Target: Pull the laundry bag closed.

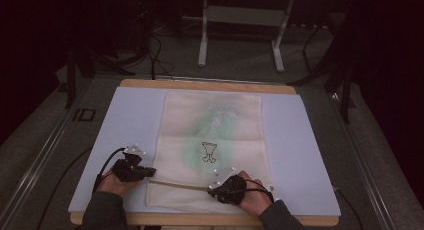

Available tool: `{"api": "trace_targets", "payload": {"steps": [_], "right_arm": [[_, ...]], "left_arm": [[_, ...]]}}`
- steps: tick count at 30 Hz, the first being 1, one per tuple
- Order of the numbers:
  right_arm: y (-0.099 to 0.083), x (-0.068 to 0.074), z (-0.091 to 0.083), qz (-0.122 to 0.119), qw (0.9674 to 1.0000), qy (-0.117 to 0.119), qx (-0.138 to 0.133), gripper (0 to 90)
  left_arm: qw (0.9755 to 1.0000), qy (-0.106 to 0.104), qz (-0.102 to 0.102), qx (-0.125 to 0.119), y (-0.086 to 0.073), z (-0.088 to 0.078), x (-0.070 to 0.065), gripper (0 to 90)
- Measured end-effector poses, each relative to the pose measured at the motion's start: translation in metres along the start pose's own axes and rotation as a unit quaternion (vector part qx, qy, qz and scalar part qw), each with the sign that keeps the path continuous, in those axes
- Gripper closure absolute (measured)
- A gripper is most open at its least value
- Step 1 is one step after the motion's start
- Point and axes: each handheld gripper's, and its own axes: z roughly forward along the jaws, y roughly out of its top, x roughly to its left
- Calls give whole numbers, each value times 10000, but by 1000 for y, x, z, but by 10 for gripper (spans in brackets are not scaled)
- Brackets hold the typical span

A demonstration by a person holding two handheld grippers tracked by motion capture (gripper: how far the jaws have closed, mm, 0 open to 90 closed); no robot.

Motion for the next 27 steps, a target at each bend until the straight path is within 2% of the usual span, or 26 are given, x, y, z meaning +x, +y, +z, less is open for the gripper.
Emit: {"api": "trace_targets", "payload": {"steps": [27], "right_arm": [[-25, -5, -16, 256, 9996, -105, 19, 819]], "left_arm": [[10000, 2, -2, -4, 0, 0, 0, 897]]}}
